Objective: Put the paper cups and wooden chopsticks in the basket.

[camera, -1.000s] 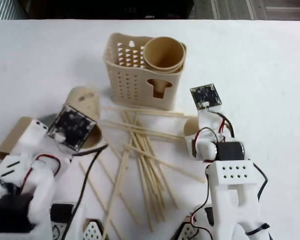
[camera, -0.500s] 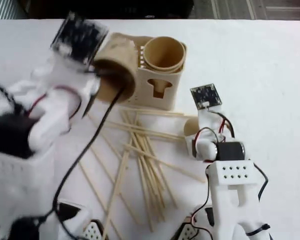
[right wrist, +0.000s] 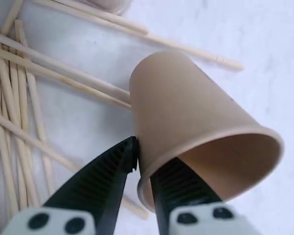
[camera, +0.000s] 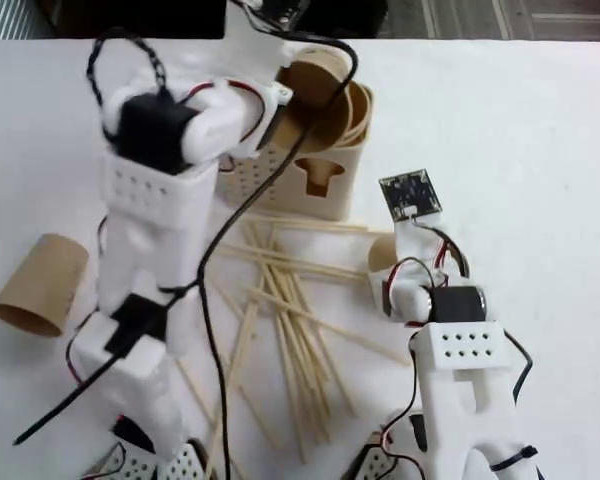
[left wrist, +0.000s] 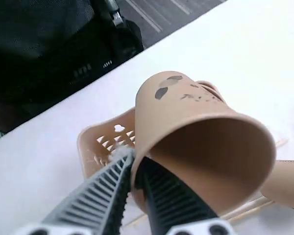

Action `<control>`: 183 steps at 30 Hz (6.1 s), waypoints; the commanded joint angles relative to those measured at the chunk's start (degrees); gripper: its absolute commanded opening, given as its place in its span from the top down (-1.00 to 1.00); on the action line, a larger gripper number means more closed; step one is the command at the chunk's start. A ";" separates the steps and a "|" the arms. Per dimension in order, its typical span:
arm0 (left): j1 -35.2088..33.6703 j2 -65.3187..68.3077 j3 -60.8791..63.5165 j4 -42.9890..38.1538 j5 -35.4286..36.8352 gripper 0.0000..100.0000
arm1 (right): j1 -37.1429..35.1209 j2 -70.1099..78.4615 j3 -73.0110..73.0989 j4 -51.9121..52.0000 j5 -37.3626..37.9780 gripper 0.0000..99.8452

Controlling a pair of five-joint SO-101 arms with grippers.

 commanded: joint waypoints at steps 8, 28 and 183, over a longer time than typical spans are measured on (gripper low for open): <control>1.36 3.82 -4.40 1.76 0.53 0.80 | 0.75 -0.66 -0.35 -0.84 0.53 0.96; -4.00 9.54 -4.40 -17.58 9.49 0.35 | 0.75 -0.57 -0.35 -0.84 0.53 0.96; -60.26 -104.40 111.47 -17.85 -46.51 0.45 | -19.21 5.05 -23.82 20.26 24.26 0.91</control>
